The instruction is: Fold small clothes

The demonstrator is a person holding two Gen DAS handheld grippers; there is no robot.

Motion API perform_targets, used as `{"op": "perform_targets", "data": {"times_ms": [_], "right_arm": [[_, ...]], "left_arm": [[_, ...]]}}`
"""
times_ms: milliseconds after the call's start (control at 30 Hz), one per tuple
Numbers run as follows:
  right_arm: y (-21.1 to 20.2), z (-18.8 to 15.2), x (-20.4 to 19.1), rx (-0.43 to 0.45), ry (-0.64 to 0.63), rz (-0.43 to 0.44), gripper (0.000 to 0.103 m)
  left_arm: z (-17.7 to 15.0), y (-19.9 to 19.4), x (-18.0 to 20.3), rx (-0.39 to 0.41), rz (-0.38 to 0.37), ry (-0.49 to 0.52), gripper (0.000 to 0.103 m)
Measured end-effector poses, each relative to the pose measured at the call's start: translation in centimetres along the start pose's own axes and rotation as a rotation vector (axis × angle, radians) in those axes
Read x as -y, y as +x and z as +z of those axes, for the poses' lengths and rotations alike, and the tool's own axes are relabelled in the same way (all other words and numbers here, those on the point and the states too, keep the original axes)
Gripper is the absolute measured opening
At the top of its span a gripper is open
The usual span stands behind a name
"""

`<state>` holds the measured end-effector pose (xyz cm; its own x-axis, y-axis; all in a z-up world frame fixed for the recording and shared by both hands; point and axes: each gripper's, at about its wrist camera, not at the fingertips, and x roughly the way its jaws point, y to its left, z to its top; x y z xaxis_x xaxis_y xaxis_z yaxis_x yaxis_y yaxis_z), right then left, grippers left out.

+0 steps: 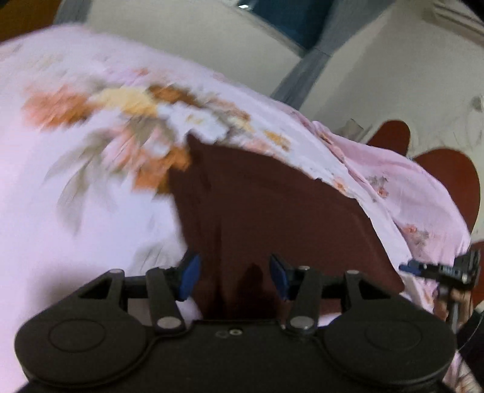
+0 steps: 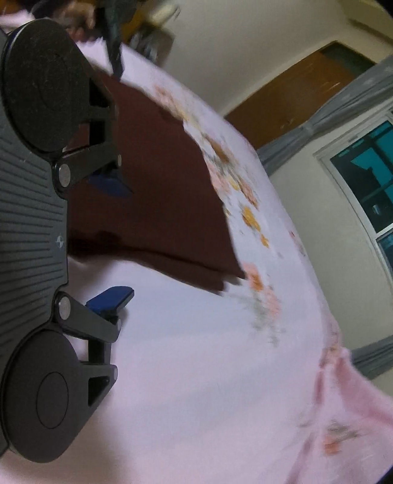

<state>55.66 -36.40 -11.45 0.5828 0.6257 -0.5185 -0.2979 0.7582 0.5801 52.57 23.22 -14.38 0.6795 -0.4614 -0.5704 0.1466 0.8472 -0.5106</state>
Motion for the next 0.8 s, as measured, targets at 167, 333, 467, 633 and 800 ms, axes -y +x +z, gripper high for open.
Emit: {"op": "perform_targets", "data": {"times_ms": [167,333,467,633,800], "right_arm": [[0.3,-1.6,-0.2,-0.015,0.049,0.035,0.041],[1.4,-1.6,-0.5,-0.037,0.052,0.067,0.033],[1.4,-1.4,-0.5,-0.04,0.072,0.15,0.033],[3.0,-1.7,1.0,-0.09,0.099,0.165,0.033],[3.7,-1.6,1.7,-0.104,0.094,0.243,0.007]], "left_arm": [[-1.4,-0.5,-3.0,0.014,-0.089,-0.202,0.045],[-1.5,-0.6,-4.4,0.04,-0.198,-0.316,0.042],[-1.5,-0.2,-3.9,0.008,-0.203,-0.274,0.028],[-2.2,1.1,-3.0,-0.06,-0.181,-0.192,0.028],[-1.8,2.6,-3.0,-0.095,-0.226,-0.182,0.006]]}}
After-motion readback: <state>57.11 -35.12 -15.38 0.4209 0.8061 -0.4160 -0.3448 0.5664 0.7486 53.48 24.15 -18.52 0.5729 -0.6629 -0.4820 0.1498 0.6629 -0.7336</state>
